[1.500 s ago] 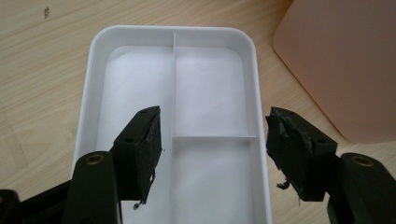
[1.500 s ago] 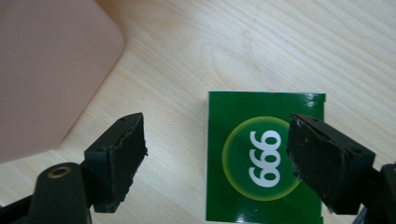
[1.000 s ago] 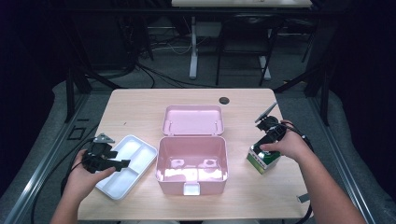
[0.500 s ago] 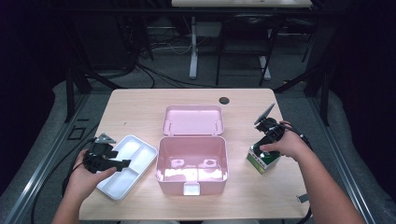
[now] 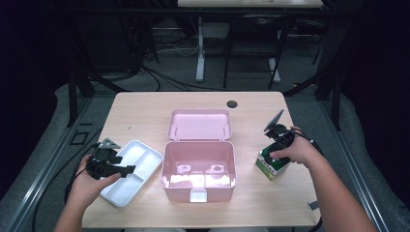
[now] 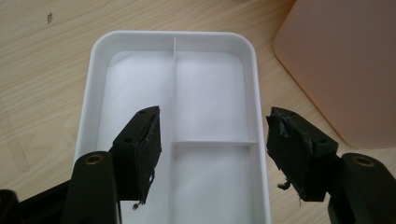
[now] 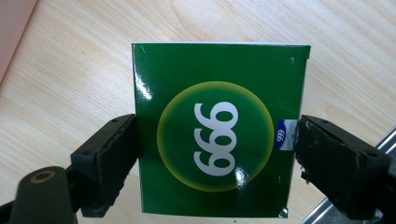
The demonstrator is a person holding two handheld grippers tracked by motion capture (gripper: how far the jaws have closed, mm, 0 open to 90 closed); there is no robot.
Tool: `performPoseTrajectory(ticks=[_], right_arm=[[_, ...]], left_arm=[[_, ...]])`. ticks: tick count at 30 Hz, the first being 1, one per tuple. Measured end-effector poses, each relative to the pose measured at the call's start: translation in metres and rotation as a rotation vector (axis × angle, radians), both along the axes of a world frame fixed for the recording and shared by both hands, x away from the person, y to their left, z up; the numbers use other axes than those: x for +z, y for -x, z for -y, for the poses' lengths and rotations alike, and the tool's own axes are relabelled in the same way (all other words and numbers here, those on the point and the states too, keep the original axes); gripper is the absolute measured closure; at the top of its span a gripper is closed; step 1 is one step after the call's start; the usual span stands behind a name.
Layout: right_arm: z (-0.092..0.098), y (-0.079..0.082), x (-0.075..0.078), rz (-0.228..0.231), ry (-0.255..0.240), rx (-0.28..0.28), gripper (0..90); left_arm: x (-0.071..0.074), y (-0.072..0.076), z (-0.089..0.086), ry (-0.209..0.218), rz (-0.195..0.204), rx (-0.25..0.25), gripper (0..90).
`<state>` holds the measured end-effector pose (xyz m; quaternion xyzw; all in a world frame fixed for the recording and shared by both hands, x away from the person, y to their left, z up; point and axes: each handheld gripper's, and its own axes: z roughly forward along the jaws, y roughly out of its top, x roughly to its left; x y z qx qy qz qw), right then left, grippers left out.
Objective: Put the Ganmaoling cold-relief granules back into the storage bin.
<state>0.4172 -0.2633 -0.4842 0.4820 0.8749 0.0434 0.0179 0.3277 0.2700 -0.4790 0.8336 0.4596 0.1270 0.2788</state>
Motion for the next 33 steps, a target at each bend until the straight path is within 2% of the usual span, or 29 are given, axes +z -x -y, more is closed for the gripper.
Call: performPoseTrajectory(ticks=[4,5,9,16,28,29,33], right_arm=[[0.0,-0.0003,0.0007,-0.012,0.009,0.002,13.7],[0.0002,-0.0001,-0.0006,-0.001,-0.001,0.001,13.6],[-0.0003,-0.0007,-0.0025,-0.01,0.003,0.002,13.3],[0.0019,-0.0018,-0.0067,-0.016,-0.019,-0.013,13.7],[0.0017,-0.0013,-0.0052,-0.012,-0.018,-0.033,14.9],[0.002,-0.0019,-0.0033,-0.034,-0.017,-0.045,15.2],[0.0028,-0.002,-0.0009,-0.033,-0.032,-0.049,15.3]], left_arm=[[0.0002,0.0004,0.0002,0.001,0.001,-0.001,35.6],[0.0001,0.0004,0.0002,-0.001,0.0,-0.001,35.6],[0.0002,0.0007,0.0005,-0.001,0.005,-0.004,35.6],[0.0028,0.002,-0.0005,-0.006,0.01,-0.004,35.6],[0.0072,0.0045,-0.0031,0.004,0.032,0.003,35.7],[0.007,0.0045,-0.0033,0.004,0.031,0.003,35.7],[0.006,0.0041,-0.0023,0.001,0.025,-0.004,35.7]])
